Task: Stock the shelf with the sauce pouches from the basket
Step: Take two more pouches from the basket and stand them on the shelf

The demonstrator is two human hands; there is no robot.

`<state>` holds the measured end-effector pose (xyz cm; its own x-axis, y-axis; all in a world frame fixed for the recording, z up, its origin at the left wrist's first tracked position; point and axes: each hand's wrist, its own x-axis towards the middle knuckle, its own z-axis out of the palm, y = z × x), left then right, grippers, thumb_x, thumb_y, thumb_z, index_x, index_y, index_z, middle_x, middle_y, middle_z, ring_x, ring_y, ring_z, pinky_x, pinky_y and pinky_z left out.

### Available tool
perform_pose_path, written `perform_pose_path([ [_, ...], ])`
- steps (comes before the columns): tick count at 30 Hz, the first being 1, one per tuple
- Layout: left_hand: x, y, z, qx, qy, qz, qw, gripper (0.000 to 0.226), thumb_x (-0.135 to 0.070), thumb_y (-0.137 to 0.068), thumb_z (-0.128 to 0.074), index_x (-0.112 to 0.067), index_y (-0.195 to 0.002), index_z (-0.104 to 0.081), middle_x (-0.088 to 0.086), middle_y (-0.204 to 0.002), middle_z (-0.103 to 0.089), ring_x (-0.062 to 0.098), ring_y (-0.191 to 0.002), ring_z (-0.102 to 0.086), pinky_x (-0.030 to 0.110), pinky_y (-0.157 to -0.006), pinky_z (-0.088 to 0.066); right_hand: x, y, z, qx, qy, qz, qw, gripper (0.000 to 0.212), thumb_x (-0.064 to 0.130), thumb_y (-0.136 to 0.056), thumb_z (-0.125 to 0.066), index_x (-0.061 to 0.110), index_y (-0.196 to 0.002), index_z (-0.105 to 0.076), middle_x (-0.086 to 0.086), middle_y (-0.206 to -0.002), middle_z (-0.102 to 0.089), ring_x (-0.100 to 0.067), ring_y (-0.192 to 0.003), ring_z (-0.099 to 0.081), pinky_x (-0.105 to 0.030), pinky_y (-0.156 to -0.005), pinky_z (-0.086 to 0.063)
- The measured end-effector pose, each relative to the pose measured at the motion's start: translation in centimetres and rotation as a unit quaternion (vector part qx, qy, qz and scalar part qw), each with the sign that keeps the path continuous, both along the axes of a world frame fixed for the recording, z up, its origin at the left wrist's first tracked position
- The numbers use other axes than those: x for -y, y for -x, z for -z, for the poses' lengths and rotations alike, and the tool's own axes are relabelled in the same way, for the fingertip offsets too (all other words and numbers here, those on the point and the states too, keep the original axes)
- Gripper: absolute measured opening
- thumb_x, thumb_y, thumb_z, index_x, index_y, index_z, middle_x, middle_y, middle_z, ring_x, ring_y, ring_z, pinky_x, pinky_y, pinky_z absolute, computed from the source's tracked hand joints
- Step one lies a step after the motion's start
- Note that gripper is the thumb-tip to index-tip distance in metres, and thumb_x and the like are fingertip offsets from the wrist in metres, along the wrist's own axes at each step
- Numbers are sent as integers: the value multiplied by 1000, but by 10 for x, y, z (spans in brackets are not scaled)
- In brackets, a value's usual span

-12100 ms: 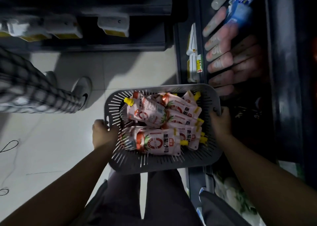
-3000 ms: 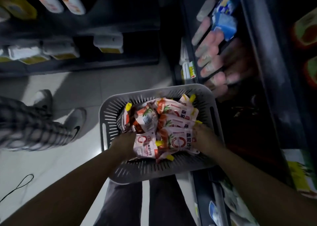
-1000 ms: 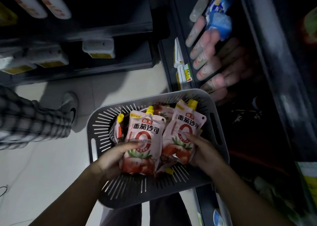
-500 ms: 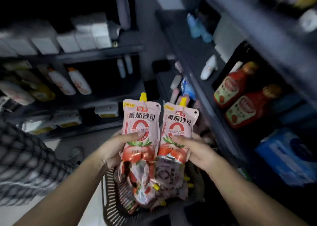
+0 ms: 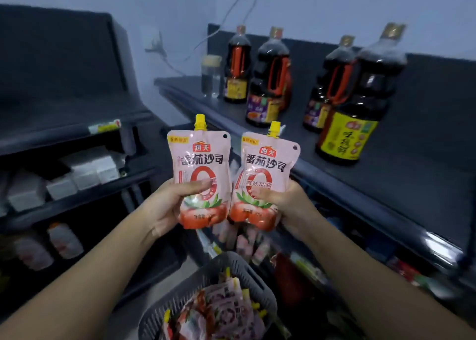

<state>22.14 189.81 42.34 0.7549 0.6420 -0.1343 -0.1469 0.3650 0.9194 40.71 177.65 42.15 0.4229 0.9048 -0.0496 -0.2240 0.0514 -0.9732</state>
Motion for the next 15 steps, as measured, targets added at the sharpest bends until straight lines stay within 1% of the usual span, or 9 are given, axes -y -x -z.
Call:
perform_pose_path([
  [3,21,-19,-20,26,-22,33,999,87,-32,-25,-94,-5,-104,-69,18,-93,-74,28,-74,-72,36,-62,-58,42,6,-23,-15,-16,76,997,29,3,-77,-69,5,-106,-65,-16,-100,-72,-27,-82,-71,-39,-74,-60],
  [5,42,-37,-32,46,-38,64,996,83,-35,-19,-94,-8,-94,-72,17,-91,-75,26,-74,-73,34,-59,-59,72,6,-31,-24,-12,148,989,25,4,-80,-68,4,-105,-66,-18,-101,-71,-29,-81,-70,-40,-75,-58],
  [7,65,-59,-40,59,-52,98,992,84,-36,-16,-94,-9,-93,-71,15,-87,-75,24,-71,-73,32,-55,-58,105,1,-35,-19,-17,201,979,22,3,-80,-67,5,-101,-66,-16,-98,-72,-27,-80,-70,-38,-74,-59],
  [8,78,-70,-42,56,-58,115,990,81,-35,-21,-93,-9,-94,-70,15,-86,-75,23,-69,-73,33,-54,-59,124,-2,-38,-12,-21,227,974,19,2,-79,-68,8,-98,-67,-14,-94,-72,-24,-76,-70,-36,-71,-59],
  [9,92,-81,-43,56,-56,131,988,69,-32,-34,-90,-9,-96,-68,15,-86,-75,22,-66,-73,34,-54,-60,144,-5,-41,-7,-23,253,967,18,2,-79,-68,10,-95,-67,-12,-90,-73,-22,-73,-71,-34,-67,-60],
  [11,121,-101,-45,57,-46,160,984,41,-20,-58,-73,-9,-97,-67,13,-86,-74,20,-62,-72,37,-59,-60,182,-12,-47,-7,-29,295,955,16,2,-79,-69,11,-92,-66,-10,-87,-73,-20,-70,-71,-32,-64,-60],
  [12,136,-110,-46,54,-46,173,982,37,-16,-61,-67,-10,-97,-67,12,-86,-75,21,-62,-72,39,-62,-60,200,-16,-51,-3,-30,313,949,15,2,-79,-69,11,-91,-67,-9,-86,-73,-20,-70,-71,-32,-65,-60],
  [13,151,-119,-46,50,-49,185,980,37,-16,-61,-67,-9,-98,-67,12,-84,-75,22,-63,-73,41,-67,-59,219,-19,-54,7,-28,329,944,14,3,-79,-69,12,-89,-68,-7,-83,-74,-19,-71,-71,-31,-65,-60],
  [15,180,-135,-48,50,-59,210,975,51,-24,-52,-79,-9,-99,-68,11,-82,-76,25,-68,-73,42,-74,-54,252,-25,-60,35,-18,351,936,14,5,-78,-70,14,-89,-69,-3,-81,-75,-18,-73,-72,-30,-66,-59],
])
